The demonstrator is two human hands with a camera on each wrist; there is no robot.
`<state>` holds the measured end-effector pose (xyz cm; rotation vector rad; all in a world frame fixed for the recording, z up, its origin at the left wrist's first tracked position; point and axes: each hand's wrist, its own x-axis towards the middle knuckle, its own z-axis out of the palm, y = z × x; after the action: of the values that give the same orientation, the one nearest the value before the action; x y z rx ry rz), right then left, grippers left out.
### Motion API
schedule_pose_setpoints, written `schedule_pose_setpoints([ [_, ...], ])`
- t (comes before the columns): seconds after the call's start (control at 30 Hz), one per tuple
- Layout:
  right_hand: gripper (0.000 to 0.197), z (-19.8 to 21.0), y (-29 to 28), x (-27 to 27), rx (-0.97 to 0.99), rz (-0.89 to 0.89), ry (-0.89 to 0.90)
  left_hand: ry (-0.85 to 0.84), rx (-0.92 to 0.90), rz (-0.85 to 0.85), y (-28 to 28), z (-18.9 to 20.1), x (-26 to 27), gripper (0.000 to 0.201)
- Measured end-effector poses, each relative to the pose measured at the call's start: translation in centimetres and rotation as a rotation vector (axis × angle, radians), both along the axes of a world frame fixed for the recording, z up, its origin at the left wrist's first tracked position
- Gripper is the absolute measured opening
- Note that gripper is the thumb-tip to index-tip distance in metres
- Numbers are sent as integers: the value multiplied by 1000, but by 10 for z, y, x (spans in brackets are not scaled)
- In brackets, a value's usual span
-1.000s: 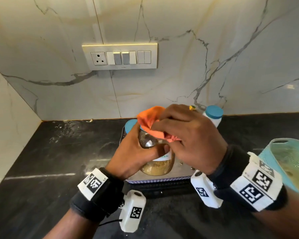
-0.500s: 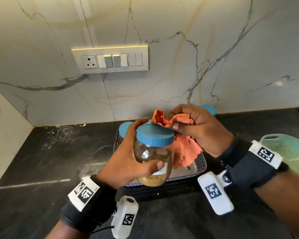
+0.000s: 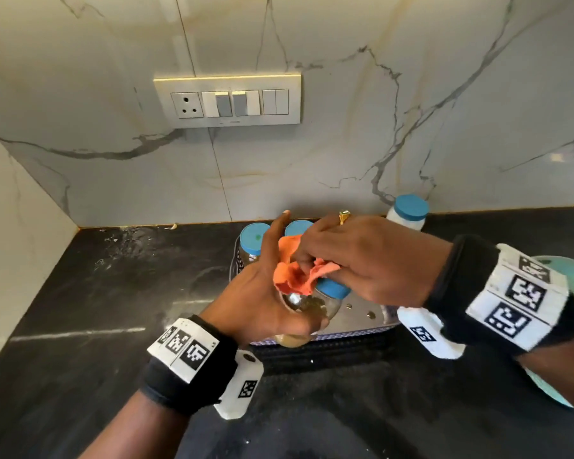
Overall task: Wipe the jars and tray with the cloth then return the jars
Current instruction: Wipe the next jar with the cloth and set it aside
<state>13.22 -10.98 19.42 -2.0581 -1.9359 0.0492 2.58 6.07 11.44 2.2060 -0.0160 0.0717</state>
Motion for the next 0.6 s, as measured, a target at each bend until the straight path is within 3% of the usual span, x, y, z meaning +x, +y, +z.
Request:
schedule_pose_setpoints([
  [0.1,32,-6,-12,-7,-39,105,-209,21,-90,71,8,-6,-4,141],
  [0.23,41,-11,-34,-9,15,113,-276,-7,-316,107,13,-11,-3,136],
  [0.33,35,-10,-49,-5,135,6,-103,-56,-470,118,16,-15,-1,110],
  [0.43,24,-9,-60,-2,407,-244,132,-94,-634,154,19,-17,0,92],
  [0.53,15,-17,-53,-2,672,-509,228,-75,-843,196,17,-19,1,97],
  [0.6,19,-20,-42,-2,737,-584,221,-70,-937,210,16,-21,4,101],
])
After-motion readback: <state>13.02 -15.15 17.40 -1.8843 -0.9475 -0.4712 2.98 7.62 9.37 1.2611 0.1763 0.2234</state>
